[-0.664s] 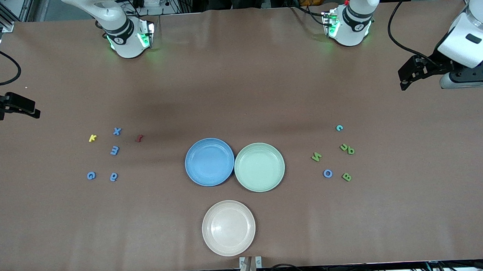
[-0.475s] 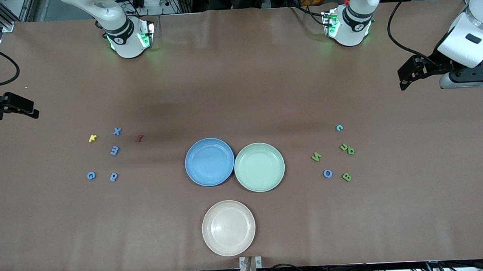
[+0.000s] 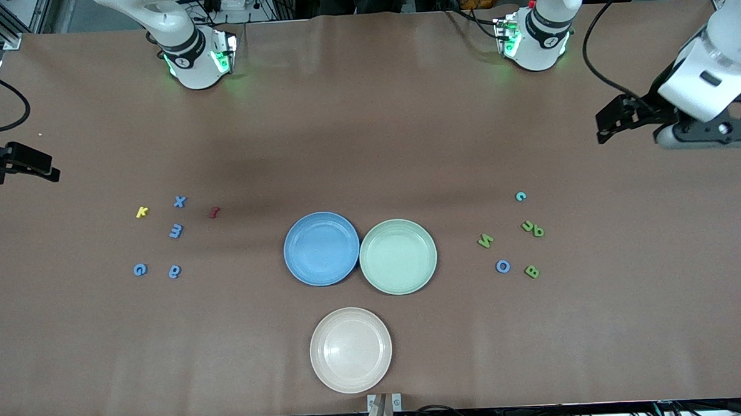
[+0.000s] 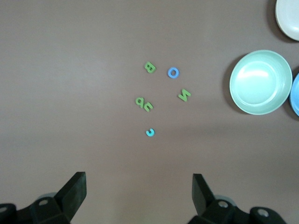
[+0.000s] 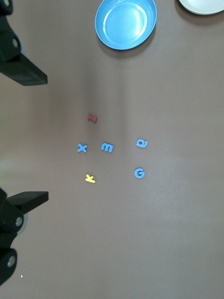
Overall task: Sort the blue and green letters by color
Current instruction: 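Reach both grippers down toward the scattered foam letters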
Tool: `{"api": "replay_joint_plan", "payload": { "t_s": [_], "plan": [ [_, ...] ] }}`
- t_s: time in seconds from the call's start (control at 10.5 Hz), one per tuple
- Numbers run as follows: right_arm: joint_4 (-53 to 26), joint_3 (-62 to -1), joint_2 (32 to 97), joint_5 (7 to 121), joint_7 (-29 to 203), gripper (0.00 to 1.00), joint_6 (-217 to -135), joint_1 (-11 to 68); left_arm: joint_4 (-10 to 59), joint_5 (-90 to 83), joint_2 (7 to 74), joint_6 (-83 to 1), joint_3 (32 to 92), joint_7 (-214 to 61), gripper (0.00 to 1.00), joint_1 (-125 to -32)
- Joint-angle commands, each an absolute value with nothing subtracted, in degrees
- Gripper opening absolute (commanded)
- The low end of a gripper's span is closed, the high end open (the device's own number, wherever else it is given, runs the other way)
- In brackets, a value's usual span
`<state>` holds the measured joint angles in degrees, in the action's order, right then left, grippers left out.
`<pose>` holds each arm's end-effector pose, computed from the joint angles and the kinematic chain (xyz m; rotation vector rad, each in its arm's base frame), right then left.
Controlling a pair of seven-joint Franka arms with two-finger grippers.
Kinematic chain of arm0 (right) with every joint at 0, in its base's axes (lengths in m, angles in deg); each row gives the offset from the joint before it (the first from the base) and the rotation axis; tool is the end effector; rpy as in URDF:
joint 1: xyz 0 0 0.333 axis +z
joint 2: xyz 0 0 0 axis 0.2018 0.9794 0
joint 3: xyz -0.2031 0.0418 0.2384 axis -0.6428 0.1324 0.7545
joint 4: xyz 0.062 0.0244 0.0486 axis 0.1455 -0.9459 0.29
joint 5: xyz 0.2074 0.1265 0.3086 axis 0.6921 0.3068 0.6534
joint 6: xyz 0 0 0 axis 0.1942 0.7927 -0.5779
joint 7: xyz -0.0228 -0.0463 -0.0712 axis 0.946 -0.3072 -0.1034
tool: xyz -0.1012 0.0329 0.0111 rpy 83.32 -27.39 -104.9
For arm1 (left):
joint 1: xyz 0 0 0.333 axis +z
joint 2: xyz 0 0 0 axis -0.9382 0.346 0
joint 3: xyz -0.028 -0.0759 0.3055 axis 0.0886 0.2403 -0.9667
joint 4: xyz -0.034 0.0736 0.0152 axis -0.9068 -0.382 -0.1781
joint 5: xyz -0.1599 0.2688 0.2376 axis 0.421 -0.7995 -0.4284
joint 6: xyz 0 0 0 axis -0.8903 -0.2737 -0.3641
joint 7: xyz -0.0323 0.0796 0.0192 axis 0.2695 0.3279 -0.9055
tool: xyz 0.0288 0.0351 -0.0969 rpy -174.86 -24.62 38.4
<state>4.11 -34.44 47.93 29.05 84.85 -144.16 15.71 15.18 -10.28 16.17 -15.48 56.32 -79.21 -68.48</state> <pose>0.5793 -0.0329 0.6224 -3.1209 0.0318 0.1060 0.5532 -0.1098 0.6132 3.0995 -0.0499 -0.0062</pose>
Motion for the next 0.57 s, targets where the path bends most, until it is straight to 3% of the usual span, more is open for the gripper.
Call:
{"api": "replay_joint_plan", "payload": {
  "t_s": [0.0, 0.19, 0.47],
  "plan": [
    [3.70, -34.83, 48.14, 29.70, 84.41, 1.00, -143.96, 15.33, 20.80, -8.17, 18.18, -21.89, 57.07, -79.36, 1.00, -68.35],
    [3.52, -34.83, 48.92, 29.79, 84.41, 1.00, -144.14, 14.81, 26.59, -8.79, 18.27, -28.21, 57.24, -79.27, 1.00, -68.61],
    [3.35, -34.92, 53.57, 29.96, 84.41, 1.00, -147.46, 12.53, 41.17, -12.03, 18.70, -46.56, 58.82, -79.70, 1.00, -68.79]
  ]
}}
